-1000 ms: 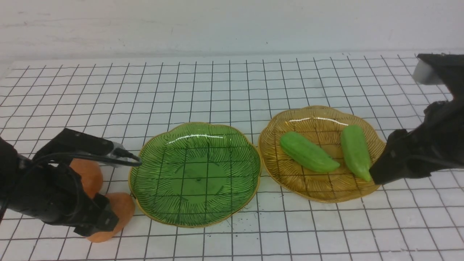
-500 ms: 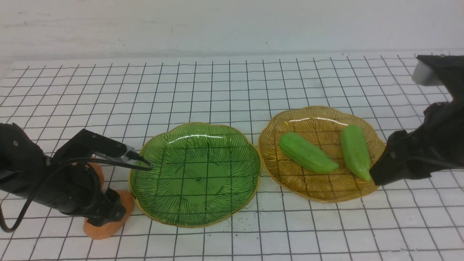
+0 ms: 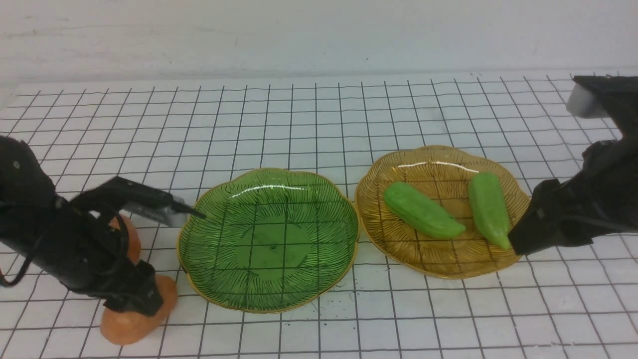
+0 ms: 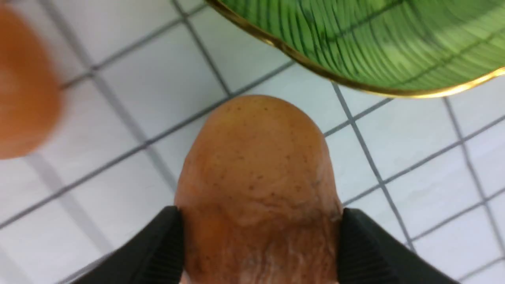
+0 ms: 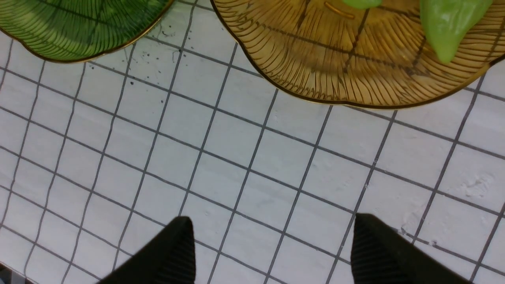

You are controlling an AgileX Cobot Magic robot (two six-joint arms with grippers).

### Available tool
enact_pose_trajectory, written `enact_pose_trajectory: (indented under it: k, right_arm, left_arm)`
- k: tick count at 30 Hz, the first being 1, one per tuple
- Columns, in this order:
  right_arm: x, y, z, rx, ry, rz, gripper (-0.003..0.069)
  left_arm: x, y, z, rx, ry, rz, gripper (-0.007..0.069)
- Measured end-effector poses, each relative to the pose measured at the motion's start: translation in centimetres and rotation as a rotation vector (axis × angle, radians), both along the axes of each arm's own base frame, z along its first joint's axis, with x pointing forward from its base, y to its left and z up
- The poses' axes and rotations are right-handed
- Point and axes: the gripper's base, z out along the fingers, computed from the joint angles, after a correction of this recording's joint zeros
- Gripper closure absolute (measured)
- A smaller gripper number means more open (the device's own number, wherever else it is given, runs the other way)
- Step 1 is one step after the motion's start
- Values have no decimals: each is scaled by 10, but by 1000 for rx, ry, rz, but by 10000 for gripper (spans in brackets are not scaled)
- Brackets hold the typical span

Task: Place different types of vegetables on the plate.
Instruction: 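Put the potatoes from the left side into the left plate with the left gripper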

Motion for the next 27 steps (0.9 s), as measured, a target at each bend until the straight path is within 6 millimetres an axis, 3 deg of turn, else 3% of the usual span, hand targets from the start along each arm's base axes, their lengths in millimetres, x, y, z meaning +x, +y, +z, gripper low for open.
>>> enact_pose_trajectory:
  k: [2,6,9,10,12,15,18,24,27]
  right_arm:
    - [0,0,0,0,0,0,177]
    - [0,0,0,4,-3,-2,177]
    - [1,1,1,9,-11,-5,177]
    - [1,1,1,9,-13,-6,177]
    - [1,1,1,9,-13,-6,177]
    - [1,1,1,9,-14,-6,177]
    - [1,1,1,9,-14,-6,177]
    - [1,1,1,9,-15,-7,177]
    - [2,1,1,9,-20,-5,177]
  left_arm:
    - [4,1,29,-4,-44,62,181]
    - [15,-6,66,-126,-97,264,181]
    - [21,-26,74,-243,-79,337,181]
    - [25,-41,72,-296,-59,338,181]
    - [30,-53,67,-322,-35,331,181]
    - [46,-90,47,-373,14,297,181]
    - [57,-111,29,-395,41,292,181]
    - [74,-137,-4,-469,91,357,179]
    - [78,-138,-8,-487,86,379,120]
